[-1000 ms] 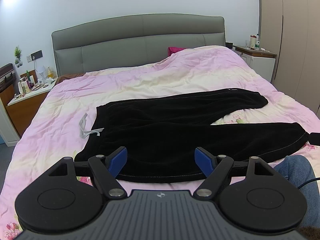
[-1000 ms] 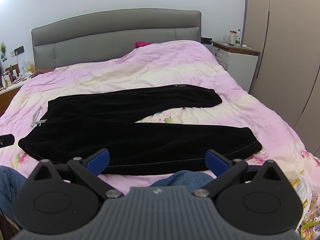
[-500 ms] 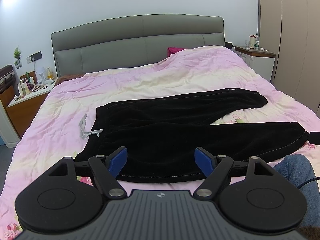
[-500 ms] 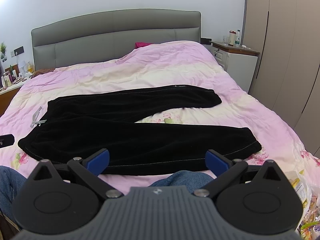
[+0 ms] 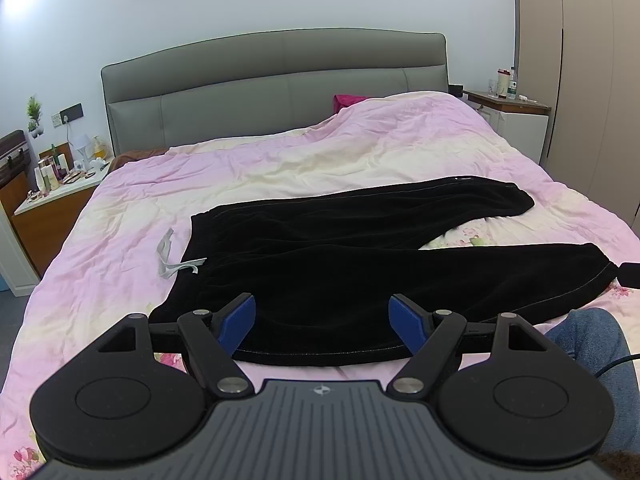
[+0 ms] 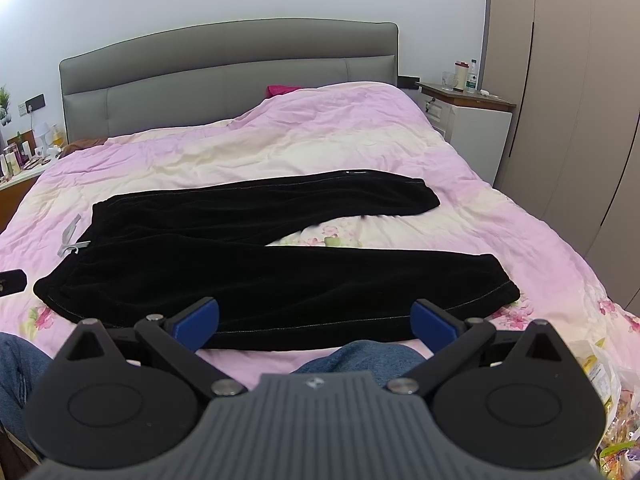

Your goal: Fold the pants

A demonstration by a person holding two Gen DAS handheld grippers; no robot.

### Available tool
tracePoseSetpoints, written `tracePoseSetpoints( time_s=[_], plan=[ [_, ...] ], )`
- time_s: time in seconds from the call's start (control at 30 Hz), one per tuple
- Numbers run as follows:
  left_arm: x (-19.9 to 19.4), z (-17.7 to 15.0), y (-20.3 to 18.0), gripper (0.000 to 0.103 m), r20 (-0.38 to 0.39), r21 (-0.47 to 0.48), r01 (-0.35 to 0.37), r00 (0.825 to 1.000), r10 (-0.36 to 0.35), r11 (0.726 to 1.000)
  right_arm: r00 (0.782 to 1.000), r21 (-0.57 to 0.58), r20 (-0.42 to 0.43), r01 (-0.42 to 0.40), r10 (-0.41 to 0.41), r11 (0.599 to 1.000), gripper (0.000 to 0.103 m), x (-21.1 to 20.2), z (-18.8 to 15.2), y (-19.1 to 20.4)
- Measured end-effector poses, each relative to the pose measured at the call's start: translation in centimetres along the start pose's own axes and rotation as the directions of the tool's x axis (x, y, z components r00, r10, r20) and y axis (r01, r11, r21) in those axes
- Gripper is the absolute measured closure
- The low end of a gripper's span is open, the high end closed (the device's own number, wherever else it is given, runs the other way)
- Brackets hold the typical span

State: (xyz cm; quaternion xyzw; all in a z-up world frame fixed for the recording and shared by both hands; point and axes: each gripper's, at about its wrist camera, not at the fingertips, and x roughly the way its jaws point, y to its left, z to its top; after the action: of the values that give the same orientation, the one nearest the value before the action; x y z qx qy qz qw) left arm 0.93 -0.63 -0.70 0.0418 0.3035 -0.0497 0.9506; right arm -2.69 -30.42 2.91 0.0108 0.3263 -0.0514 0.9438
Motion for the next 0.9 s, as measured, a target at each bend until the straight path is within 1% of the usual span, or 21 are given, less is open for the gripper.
tracePoseSetpoints(
  time_s=[0.47, 0.7, 0.77, 0.9],
  plan=[
    [-0.1, -0.1, -0.1, 0.014, -0.007, 0.002, -0.001, 1.0, 0.001, 1.0, 1.0, 0.008, -0.006, 0.002, -0.002, 1.0, 0.005, -0.1, -0.2, -0.2],
    [0.3, 0.6, 0.1, 0.014, -0.02, 0.008, -0.002, 1.0, 0.002, 1.0, 1.0, 0.014, -0.015, 0.001, -0.001, 1.0, 0.005, 0.4, 0.0, -0.3],
    [0.8, 0.9, 0.2, 0.015, -0.029, 0.024, 0.003, 1.0, -0.002, 1.0, 1.0, 0.016, -0.016, -0.012, 0.013, 1.0, 0.005, 0.7, 0.1, -0.5],
    [2.1, 1.5, 1.1, 0.018, -0.046, 0.093, 0.027, 0.999, -0.023, 0.995, 0.997, 0.032, 0.008, -0.073, 0.073, 0.997, 0.005, 1.7, 0.7, -1.9]
  ],
)
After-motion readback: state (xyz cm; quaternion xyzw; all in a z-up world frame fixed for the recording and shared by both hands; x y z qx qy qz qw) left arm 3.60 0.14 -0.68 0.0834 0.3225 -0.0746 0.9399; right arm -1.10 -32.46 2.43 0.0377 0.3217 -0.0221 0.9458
